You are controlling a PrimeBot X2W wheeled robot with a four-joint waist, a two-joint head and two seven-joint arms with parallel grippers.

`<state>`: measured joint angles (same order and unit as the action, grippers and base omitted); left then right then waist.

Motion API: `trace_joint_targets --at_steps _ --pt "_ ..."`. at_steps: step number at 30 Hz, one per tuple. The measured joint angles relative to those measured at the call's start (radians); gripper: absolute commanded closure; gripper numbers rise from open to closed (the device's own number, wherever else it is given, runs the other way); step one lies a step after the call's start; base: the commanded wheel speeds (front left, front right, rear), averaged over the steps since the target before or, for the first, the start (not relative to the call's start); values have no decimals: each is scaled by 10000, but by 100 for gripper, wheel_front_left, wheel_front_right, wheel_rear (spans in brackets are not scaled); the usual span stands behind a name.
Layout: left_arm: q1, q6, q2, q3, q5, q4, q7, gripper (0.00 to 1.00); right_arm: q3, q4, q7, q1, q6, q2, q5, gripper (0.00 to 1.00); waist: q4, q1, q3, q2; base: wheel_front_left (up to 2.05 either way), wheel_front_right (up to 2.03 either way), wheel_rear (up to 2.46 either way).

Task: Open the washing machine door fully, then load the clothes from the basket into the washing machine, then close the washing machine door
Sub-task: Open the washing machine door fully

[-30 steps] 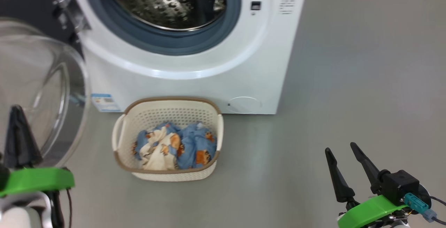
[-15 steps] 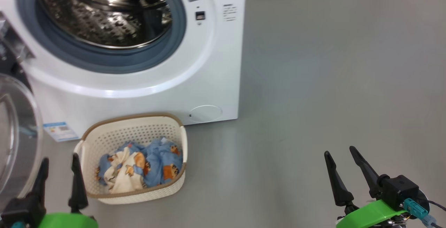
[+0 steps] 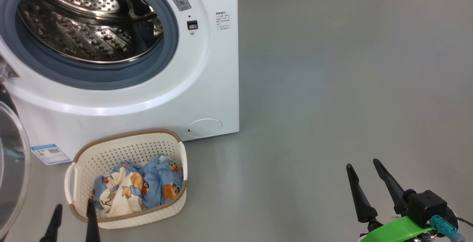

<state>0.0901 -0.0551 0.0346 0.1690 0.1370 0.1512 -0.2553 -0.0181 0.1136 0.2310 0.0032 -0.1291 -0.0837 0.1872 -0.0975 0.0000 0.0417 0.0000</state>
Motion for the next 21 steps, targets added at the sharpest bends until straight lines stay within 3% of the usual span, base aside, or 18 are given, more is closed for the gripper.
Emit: trace_joint_targets --at_steps 21 --pt "540 153 69 -476 355 -236 0 0 199 63 0 181 0 111 -12 0 317 0 -339 0 0 0 0"
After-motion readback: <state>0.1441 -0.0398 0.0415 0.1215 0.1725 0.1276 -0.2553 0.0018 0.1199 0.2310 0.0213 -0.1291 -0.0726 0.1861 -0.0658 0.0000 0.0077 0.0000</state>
